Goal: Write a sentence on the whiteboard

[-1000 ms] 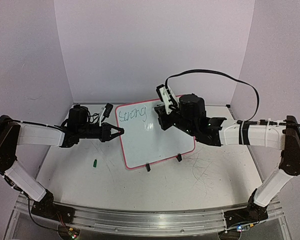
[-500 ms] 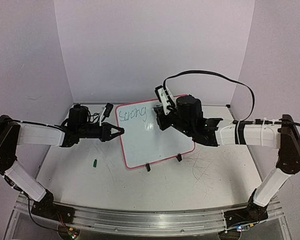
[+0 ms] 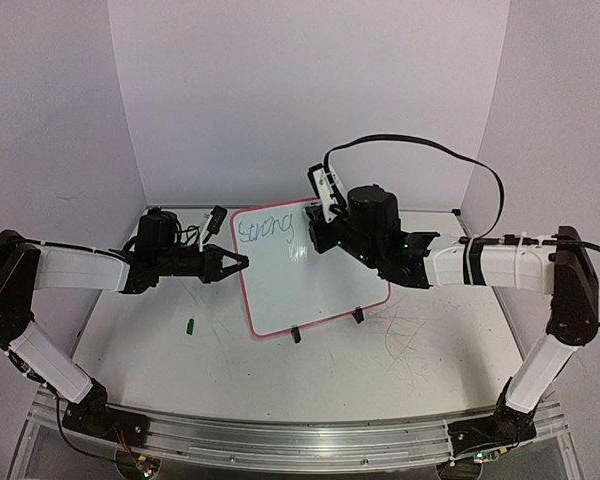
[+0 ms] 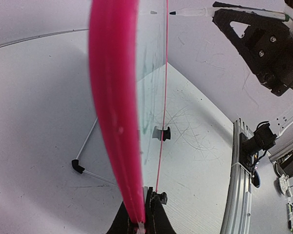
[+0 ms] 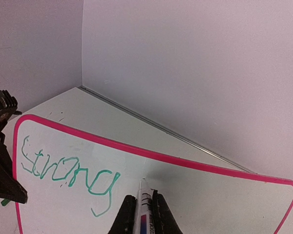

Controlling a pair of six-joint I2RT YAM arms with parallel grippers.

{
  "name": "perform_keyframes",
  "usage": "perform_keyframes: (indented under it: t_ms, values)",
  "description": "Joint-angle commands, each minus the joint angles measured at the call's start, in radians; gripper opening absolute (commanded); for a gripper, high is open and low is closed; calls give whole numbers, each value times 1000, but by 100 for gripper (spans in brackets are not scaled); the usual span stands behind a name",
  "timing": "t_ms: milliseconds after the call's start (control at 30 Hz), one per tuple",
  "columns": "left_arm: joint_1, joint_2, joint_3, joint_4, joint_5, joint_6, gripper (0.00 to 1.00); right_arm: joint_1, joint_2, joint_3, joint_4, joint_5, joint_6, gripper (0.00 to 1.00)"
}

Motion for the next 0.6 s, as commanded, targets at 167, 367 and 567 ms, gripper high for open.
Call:
perform_keyframes:
  t_ms: [167,367,567]
  values:
    - [8,16,29,-19,-145,101,0,-2,24,54,43,38,-4,0]
    - [9,15,31,-20,-145,100,0,-4,35,58,36,37,0,0]
    - [8,13,30,-22,-145,102,0,-5,42,53,24,30,11,0]
